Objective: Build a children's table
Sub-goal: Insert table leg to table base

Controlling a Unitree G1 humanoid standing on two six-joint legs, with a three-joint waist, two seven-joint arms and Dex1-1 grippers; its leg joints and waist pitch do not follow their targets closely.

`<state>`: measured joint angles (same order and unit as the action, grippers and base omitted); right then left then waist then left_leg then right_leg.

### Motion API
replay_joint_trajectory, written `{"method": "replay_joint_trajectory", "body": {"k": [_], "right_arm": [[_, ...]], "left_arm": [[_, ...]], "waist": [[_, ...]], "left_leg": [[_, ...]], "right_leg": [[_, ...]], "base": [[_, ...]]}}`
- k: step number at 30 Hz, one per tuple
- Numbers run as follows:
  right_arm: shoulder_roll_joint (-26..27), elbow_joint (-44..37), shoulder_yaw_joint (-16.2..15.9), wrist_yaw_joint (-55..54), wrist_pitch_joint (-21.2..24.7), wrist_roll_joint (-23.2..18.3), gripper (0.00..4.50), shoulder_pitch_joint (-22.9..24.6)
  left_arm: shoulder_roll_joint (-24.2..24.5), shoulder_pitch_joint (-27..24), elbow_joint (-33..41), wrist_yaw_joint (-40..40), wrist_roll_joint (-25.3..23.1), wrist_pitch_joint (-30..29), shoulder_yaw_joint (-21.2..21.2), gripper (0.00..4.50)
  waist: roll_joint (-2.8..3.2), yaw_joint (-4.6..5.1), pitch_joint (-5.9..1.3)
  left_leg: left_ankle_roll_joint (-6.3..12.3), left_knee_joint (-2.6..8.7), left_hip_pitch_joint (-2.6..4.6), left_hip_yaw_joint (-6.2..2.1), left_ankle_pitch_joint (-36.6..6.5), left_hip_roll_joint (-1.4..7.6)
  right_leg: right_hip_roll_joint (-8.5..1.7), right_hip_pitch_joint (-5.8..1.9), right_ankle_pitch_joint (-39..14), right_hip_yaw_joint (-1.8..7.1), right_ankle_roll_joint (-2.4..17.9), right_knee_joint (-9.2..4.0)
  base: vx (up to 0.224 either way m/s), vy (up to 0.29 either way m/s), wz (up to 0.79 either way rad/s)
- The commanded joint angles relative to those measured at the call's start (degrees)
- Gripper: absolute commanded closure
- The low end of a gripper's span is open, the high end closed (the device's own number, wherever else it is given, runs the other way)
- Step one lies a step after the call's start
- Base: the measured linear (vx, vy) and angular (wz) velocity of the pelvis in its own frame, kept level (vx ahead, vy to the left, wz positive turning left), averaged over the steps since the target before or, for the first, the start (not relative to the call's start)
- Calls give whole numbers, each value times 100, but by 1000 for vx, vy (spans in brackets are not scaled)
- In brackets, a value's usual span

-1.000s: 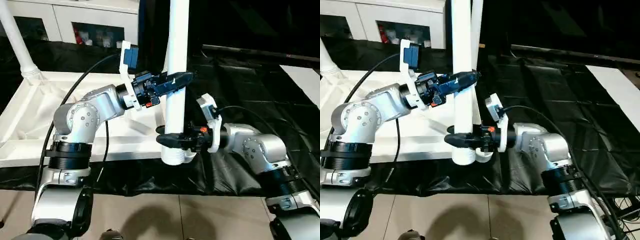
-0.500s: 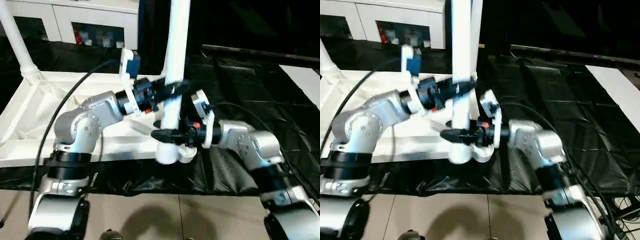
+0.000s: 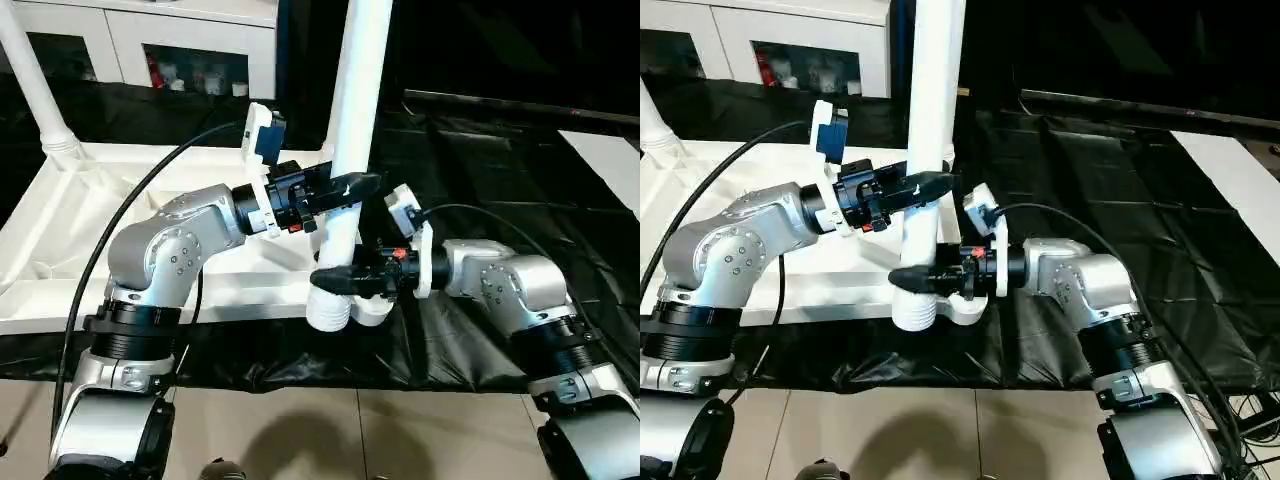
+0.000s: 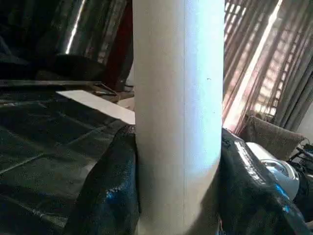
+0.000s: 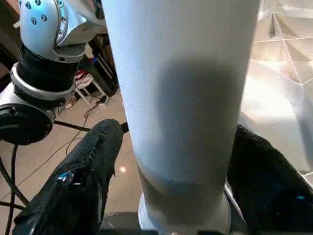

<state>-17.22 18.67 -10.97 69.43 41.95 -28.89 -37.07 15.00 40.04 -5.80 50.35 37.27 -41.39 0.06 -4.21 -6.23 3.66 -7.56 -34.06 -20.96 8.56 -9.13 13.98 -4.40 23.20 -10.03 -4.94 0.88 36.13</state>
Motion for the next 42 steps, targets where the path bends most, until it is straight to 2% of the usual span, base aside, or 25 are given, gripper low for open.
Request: {"method": "replay_joint_trajectory", "body": {"k": [1,5,15,22,25,35,36,37,42], "right_arm": [[-16,50,-2,14,-94,51,106,-82],[12,116,4,11,-152,115,106,-114],[-39,117,-43,99,-163,142,184,-88],[-23,145,-52,124,-171,138,241,-75],[-18,156,-58,130,-171,119,248,-66],[24,125,-19,110,-266,182,254,-36],[29,165,-15,95,-282,202,199,-49],[25,168,-23,103,-289,209,185,-50],[45,245,-54,-8,-426,331,185,-63]], "left_arm": [[-64,129,28,36,5,16,-42,266],[-41,144,13,57,5,16,-79,266],[-5,156,-1,140,4,-18,-92,267],[-40,172,-13,91,31,-56,-68,267],[-63,173,-17,30,63,-91,-43,267],[-116,171,10,-63,90,-149,-2,267],[-112,169,26,-48,94,-147,-4,267],[-110,167,34,-46,98,-151,-2,267],[-112,158,80,-35,111,-180,4,267]], "waist": [[56,21,-452],[67,11,-453],[76,16,-456],[72,16,-451],[73,12,-457],[76,12,-457],[69,12,-459],[75,11,-458],[68,14,-458]], "left_leg": [[-123,367,24,146,-992,-93],[-133,368,33,146,-1032,-94],[-132,368,30,143,-1006,-95],[-128,368,29,145,-1045,-96],[-128,367,34,143,-1021,-92],[-114,366,31,142,-1024,-94],[-111,364,32,145,-1004,-96],[-113,365,35,144,-1004,-95],[-123,365,34,144,-1014,-95]], "right_leg": [[-257,-340,-1170,238,917,-412],[-257,-342,-1135,238,943,-412],[-251,-351,-1014,238,983,-399],[-254,-348,-1119,237,967,-408],[-255,-349,-1078,237,976,-403],[-254,-353,-1062,237,989,-403],[-251,-352,-1025,238,996,-400],[-254,-350,-1027,238,1001,-401],[-252,-351,-1069,236,988,-399]], "base": [[0,0,0],[0,0,0],[0,0,0],[0,0,0],[0,0,0],[0,0,0],[0,0,0],[0,0,0],[0,0,0]]}}
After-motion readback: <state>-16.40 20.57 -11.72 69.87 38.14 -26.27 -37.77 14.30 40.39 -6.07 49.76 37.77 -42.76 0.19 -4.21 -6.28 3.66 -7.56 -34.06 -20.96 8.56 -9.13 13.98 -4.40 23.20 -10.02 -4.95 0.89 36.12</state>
